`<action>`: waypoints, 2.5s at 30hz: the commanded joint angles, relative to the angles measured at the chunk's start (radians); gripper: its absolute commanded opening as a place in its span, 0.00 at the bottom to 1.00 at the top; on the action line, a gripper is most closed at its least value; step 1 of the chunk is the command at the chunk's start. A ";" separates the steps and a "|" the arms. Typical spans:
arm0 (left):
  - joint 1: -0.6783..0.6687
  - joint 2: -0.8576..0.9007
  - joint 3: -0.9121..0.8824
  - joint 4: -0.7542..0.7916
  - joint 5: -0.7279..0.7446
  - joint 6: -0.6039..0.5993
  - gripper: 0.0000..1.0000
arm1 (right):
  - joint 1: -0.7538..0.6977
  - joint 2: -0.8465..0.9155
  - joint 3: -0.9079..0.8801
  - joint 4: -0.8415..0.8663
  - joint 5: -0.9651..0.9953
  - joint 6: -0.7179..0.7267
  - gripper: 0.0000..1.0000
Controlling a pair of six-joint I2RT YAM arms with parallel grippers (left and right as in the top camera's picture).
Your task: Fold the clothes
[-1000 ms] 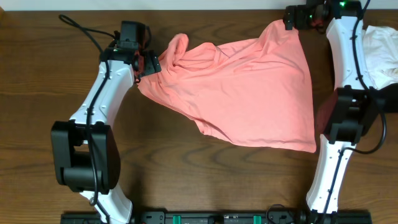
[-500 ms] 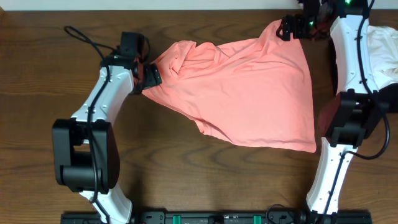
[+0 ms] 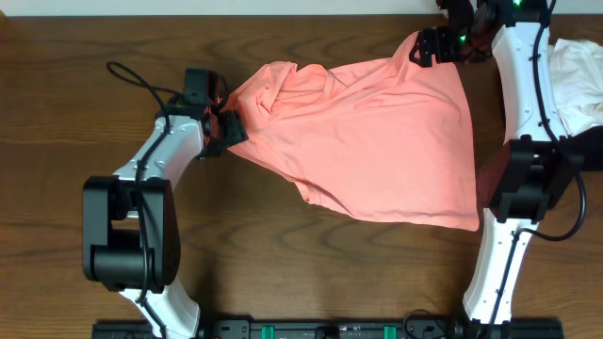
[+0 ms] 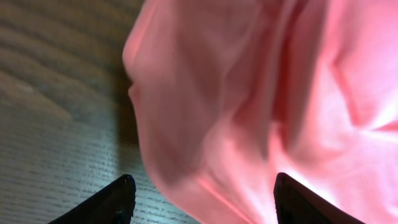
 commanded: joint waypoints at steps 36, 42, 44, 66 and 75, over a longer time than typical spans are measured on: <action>0.005 0.042 -0.048 0.093 -0.043 -0.009 0.06 | 0.006 -0.022 0.009 -0.020 -0.013 -0.032 0.94; 0.005 -0.083 -0.048 -0.037 -0.058 -0.009 0.06 | 0.006 -0.022 0.008 -0.021 -0.013 -0.032 0.93; 0.005 -0.130 -0.048 -0.092 -0.058 -0.010 0.06 | 0.006 -0.022 0.008 -0.021 -0.013 -0.032 0.93; 0.005 -0.223 -0.049 -0.497 -0.127 -0.035 0.06 | 0.006 -0.022 0.008 -0.104 -0.013 -0.032 0.93; 0.004 -0.223 -0.049 -0.573 -0.126 -0.034 0.06 | 0.006 -0.022 0.008 -0.114 -0.013 -0.032 0.93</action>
